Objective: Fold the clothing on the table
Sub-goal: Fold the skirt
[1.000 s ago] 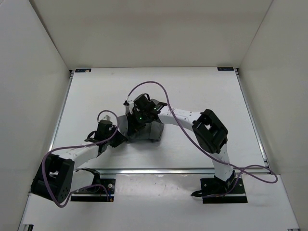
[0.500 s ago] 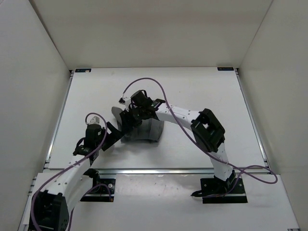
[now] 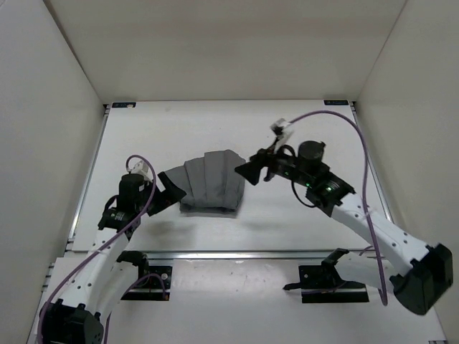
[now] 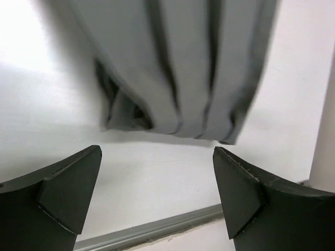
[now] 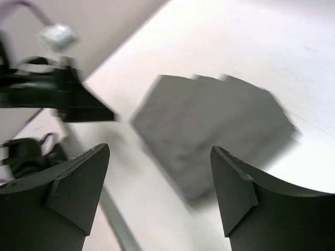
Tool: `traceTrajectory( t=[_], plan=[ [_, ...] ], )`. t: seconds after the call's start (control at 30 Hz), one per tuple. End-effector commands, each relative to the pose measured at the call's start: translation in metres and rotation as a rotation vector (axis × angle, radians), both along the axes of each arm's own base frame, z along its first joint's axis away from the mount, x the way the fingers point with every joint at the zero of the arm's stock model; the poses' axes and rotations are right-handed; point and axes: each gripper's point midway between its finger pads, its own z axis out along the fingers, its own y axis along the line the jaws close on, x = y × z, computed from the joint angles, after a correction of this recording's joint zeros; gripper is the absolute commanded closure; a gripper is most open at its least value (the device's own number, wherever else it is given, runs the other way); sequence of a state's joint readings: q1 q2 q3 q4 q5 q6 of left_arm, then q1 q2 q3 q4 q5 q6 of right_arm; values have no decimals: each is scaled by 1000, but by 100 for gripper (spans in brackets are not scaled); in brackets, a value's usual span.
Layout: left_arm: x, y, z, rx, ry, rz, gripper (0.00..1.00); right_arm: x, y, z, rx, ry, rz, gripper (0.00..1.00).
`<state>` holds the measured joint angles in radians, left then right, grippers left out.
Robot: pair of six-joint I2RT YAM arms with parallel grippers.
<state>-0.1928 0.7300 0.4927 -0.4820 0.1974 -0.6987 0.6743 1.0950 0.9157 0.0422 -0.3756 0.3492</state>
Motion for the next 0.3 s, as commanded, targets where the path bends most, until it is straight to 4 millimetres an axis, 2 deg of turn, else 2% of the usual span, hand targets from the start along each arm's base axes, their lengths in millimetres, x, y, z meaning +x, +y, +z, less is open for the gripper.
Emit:
traceTrajectory(
  t=[0.0, 0.07, 0.1, 0.13, 0.2, 0.27],
  plan=[
    [-11, -13, 17, 28, -28, -166, 2, 13, -46, -17, -5, -8, -178, 24],
    [-14, -18, 22, 33, -57, -185, 1, 15, -76, -38, -6, 10, -242, 21],
    [-14, -19, 22, 39, -74, -192, 1, 13, -87, -37, 12, 5, -266, 9],
    [-15, -19, 25, 40, -89, -196, 1, 8, -92, -50, 10, 22, -269, 0],
    [-19, -18, 21, 44, -77, -207, 1, 8, -105, -67, 4, 43, -295, 1],
    [-18, -12, 23, 66, -62, -217, 1, 7, -103, -76, -32, 57, -287, 1]
  ],
)
